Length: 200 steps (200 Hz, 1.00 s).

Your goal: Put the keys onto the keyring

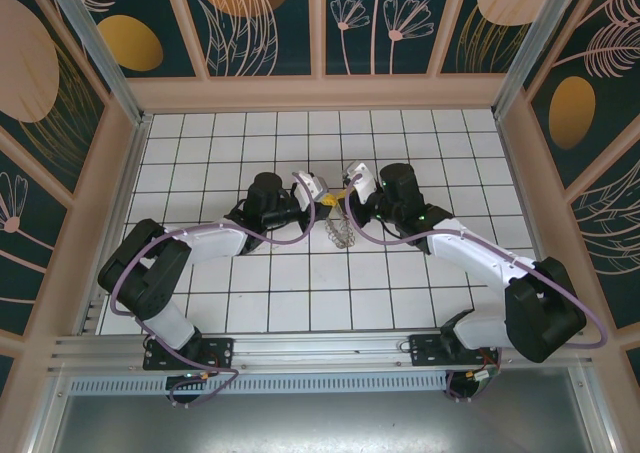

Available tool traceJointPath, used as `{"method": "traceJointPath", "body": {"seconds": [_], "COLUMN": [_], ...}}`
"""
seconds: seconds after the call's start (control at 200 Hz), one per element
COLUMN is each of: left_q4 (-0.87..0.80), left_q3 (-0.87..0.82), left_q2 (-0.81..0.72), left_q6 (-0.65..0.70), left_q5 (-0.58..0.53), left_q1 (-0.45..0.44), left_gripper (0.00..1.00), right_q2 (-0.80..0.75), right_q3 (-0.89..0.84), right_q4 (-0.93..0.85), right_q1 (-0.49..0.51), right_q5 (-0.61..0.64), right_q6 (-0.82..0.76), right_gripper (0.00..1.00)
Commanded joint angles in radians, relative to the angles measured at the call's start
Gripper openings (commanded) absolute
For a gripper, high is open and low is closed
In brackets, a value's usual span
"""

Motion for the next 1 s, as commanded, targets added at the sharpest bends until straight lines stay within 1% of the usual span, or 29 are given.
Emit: {"method": "traceJointPath", "body": {"seconds": [0.0,0.25,0.335,0.45,0.646,0.996], "left_q4": [0.0,0.022,0.026,0.033,0.036,0.04], "left_q3": [0.026,0.018,0.015,0.01,0.009,0.004], "left_q2": [0.014,0.003,-0.001,-0.007,-0.009,-0.01], "left_q6": [0.016,0.016,0.017,0.019,0.019,0.018], "left_q5": [0.015,0.022,0.021,0.019,0.018,0.019], "left_q1": [-0.002,-0.003,-0.003,-0.002,-0.003,-0.003], "left_gripper": [0.0,0.0,0.0,0.0,0.0,0.0], "right_q2": [-0.031,-0.018,-0.01,-0.003,0.001,0.005], "right_q3": [0.024,0.024,0.021,0.026,0.03,0.035], "right_q4": [0.008,-0.023,-0.033,-0.043,-0.044,-0.048], "right_q1": [-0.003,-0.009,-0.01,-0.009,-0.009,-0.009], "right_q5": [-0.04,-0.032,-0.005,0.014,0.02,0.023], "right_q6": [-0.018,-0.013,-0.013,-0.016,-0.022,-0.026], "right_gripper": [0.0,0.0,0.0,0.05,0.09,0.11]}}
